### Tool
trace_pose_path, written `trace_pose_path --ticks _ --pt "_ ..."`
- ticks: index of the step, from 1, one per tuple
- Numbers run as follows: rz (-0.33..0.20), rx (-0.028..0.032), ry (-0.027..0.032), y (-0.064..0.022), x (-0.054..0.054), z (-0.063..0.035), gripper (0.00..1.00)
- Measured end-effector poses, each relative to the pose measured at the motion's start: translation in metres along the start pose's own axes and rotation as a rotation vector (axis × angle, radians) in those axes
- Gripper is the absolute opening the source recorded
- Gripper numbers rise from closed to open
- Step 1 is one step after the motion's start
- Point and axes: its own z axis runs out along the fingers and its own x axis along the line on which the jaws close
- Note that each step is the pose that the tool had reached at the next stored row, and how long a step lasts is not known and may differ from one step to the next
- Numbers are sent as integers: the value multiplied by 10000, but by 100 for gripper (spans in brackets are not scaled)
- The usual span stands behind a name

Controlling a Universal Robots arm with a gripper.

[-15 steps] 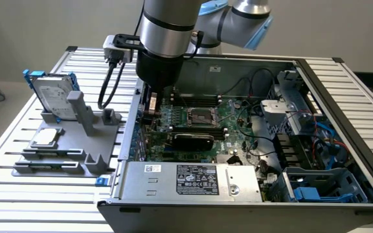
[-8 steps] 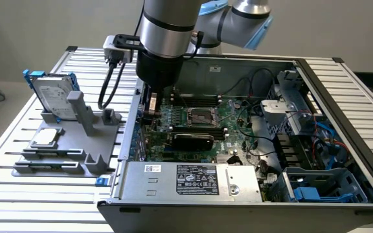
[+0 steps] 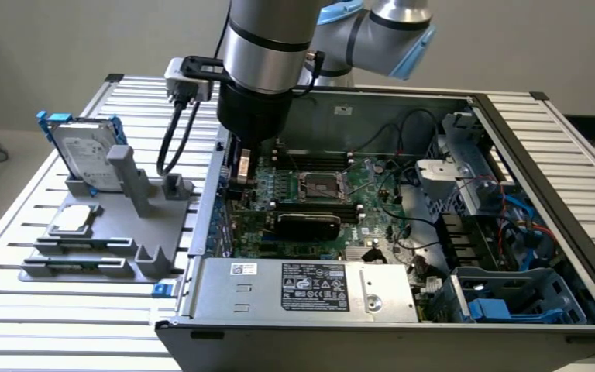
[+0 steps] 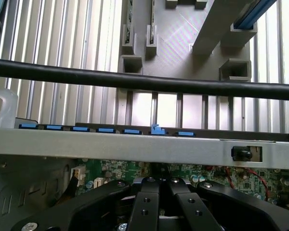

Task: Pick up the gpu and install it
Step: 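Press down on the gpu until it lock into place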

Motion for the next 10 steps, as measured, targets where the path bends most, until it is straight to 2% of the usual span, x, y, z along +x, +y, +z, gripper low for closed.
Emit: trace_pose_path --ticks 3,5,10 --pt "-2 -40 3 10 4 -87 11" --pt "-1 -46 3 -2 9 -152 11" --pt "0 -38 4 -95 32 -198 11"
